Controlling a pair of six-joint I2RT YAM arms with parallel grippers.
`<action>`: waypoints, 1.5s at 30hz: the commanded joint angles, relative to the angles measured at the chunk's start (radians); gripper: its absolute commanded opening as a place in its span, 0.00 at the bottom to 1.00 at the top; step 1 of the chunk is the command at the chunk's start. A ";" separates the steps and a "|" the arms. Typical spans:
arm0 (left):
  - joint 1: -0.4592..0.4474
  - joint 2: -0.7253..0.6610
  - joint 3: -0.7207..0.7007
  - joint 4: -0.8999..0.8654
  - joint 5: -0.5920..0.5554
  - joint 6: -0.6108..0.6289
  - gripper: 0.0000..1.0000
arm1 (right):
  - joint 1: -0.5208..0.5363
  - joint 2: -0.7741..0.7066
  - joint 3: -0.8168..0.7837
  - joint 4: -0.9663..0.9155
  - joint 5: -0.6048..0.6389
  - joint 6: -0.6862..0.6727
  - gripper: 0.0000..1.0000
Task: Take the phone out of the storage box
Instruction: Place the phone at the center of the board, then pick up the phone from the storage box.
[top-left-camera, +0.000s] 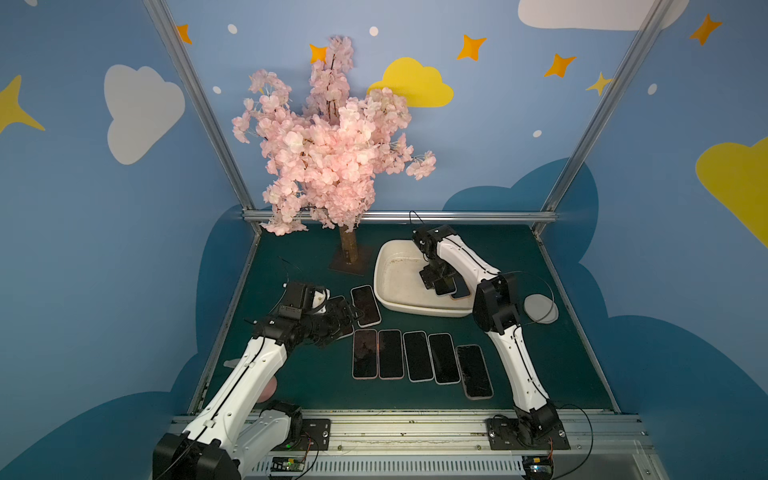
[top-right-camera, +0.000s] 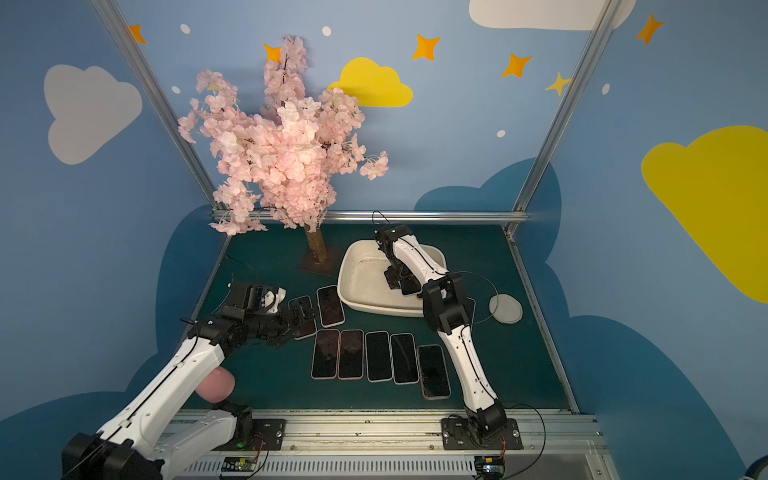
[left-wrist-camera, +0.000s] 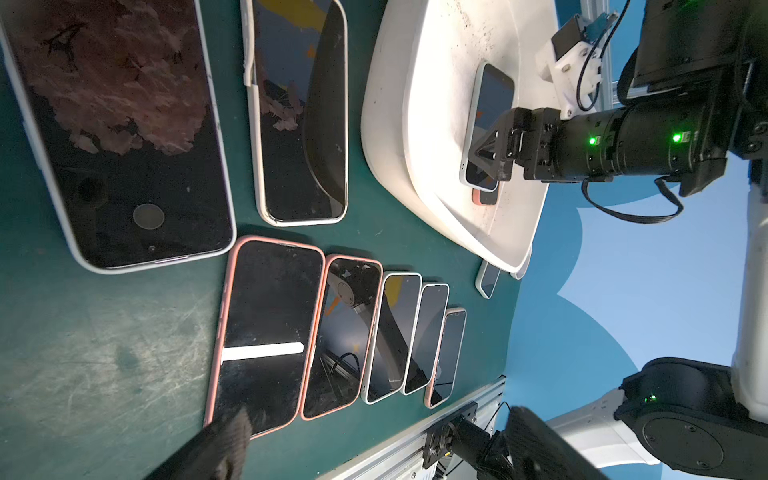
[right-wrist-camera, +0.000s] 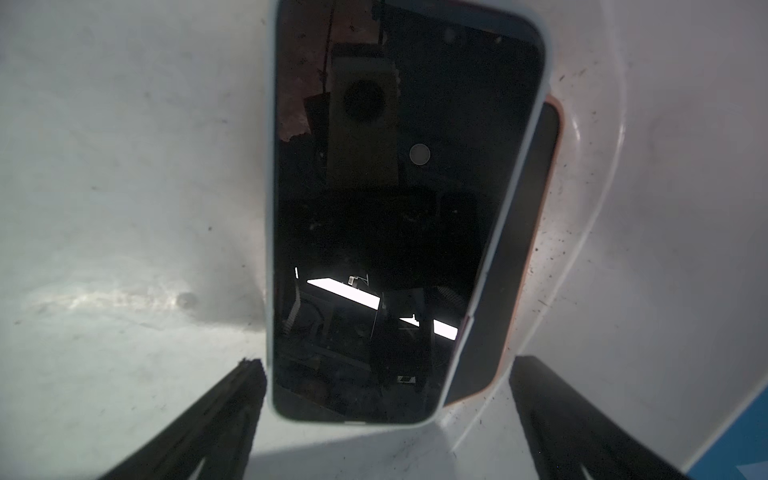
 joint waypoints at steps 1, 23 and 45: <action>-0.001 0.014 0.020 -0.019 0.018 0.008 1.00 | 0.006 0.034 0.022 -0.023 0.007 0.027 0.99; -0.002 0.029 0.028 -0.044 0.012 0.012 1.00 | -0.007 0.101 0.038 0.012 -0.152 0.049 0.90; -0.001 0.027 0.015 -0.054 0.018 -0.001 1.00 | 0.040 0.137 0.048 0.050 -0.184 -0.021 0.95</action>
